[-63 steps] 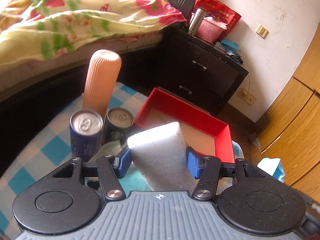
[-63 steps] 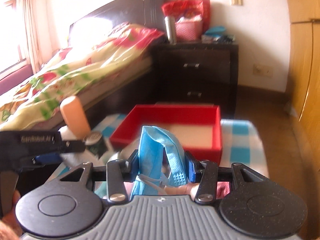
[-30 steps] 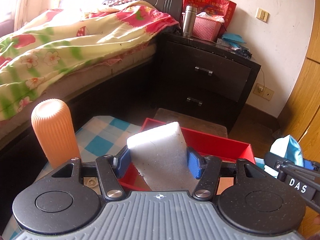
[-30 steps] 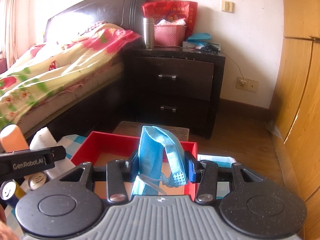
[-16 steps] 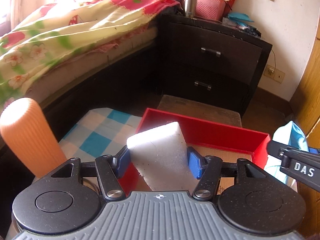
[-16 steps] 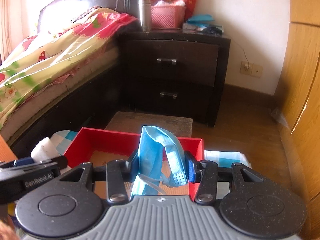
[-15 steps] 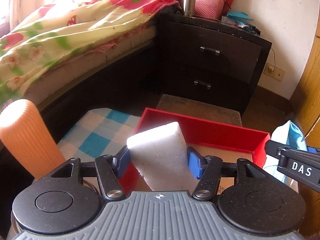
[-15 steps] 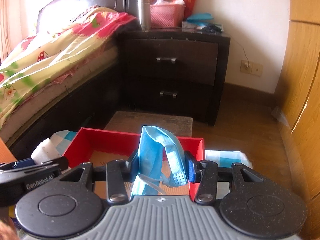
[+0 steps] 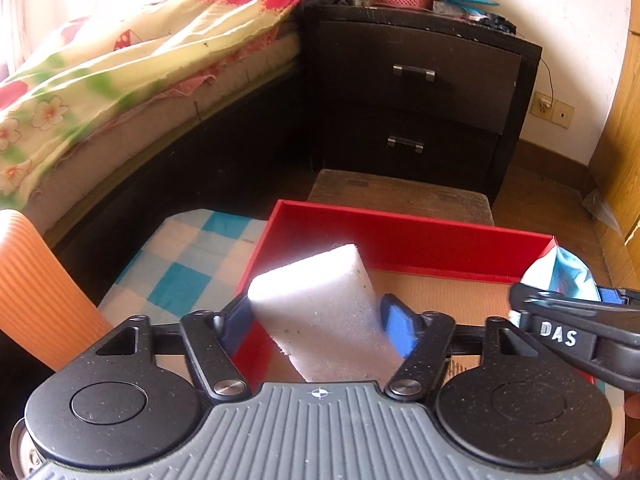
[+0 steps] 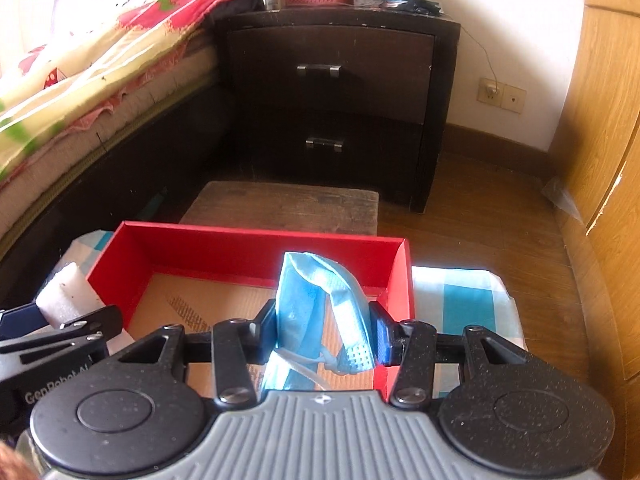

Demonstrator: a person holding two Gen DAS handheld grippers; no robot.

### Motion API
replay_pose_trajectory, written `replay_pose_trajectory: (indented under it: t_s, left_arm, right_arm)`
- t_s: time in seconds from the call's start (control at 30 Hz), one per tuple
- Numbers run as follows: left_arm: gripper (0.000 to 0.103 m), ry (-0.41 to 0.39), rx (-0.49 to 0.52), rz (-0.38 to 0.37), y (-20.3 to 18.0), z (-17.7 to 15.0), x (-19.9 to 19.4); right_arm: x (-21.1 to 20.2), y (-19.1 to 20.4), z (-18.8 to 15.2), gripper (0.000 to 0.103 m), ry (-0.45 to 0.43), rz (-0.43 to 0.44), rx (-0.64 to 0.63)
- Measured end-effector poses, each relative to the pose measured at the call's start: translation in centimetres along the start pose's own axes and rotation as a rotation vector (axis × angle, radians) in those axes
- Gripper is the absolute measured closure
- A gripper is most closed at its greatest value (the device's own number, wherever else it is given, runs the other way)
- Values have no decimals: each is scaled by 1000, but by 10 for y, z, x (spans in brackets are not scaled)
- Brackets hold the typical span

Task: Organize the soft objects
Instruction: 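Open the left gripper to drop the sponge while the right drops the mask into the box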

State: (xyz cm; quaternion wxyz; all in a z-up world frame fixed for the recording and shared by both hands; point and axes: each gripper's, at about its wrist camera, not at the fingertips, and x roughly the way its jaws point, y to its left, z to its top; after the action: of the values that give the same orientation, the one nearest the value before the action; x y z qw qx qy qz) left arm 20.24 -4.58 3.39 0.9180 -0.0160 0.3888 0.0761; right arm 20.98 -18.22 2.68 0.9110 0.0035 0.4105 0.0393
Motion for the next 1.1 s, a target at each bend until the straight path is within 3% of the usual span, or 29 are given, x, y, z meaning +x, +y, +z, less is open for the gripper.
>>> replay_pose_trajectory:
  t_s: [0.03, 0.13, 0.23, 0.8, 1.1]
  left_arm:
    - [23, -1, -4, 2, 0, 0, 0]
    - [20, -13, 1, 14, 0, 0, -1]
    - [13, -7, 11, 14, 0, 0, -1]
    - [8, -15, 36, -14, 5, -3, -25]
    - [8, -43, 67, -14, 10, -13, -46]
  right_arm:
    - [1, 0, 0, 66, -2, -1, 6]
    - [2, 1, -2, 57, -3, -15, 1]
    - [2, 0, -3, 53, -10, -30, 2]
    - [-19, 3, -7, 52, -27, -70, -57]
    - [-50, 12, -11, 52, -107, -112, -122]
